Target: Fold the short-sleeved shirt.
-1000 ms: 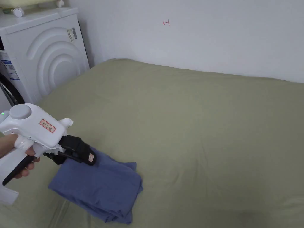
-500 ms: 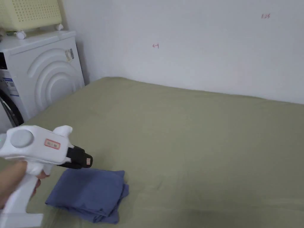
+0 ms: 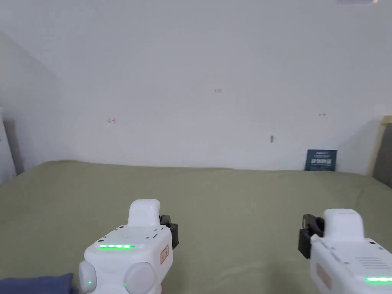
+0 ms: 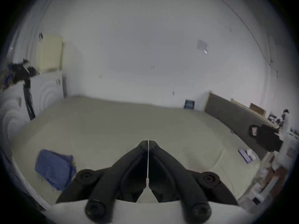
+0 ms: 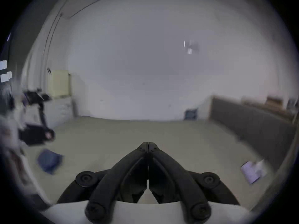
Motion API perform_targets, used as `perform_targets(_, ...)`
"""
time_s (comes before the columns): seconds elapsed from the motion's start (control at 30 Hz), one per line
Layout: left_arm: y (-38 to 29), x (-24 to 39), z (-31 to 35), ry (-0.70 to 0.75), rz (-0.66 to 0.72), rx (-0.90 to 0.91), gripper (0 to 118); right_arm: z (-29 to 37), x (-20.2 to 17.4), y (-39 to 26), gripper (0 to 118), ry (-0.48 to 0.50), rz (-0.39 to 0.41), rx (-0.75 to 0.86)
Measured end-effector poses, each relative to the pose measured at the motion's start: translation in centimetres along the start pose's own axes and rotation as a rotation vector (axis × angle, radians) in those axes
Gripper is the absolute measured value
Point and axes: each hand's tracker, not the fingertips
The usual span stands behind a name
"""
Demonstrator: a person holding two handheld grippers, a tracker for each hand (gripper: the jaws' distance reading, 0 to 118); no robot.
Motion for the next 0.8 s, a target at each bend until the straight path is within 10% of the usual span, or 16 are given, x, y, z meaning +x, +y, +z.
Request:
perform_targets(0.1, 1.6, 2.0, 1.4, 0.044, -0.066, 0.095, 0, 1.0, -0.6, 0.5, 2, -0.043, 0.11, 0.037)
perform_targets(0.8, 2.3, 2.9, 3.2, 0.066, -0.13, 0.154, 0, 2.4, 0.7, 2.6, 6, 0.028, -0.029, 0.073)
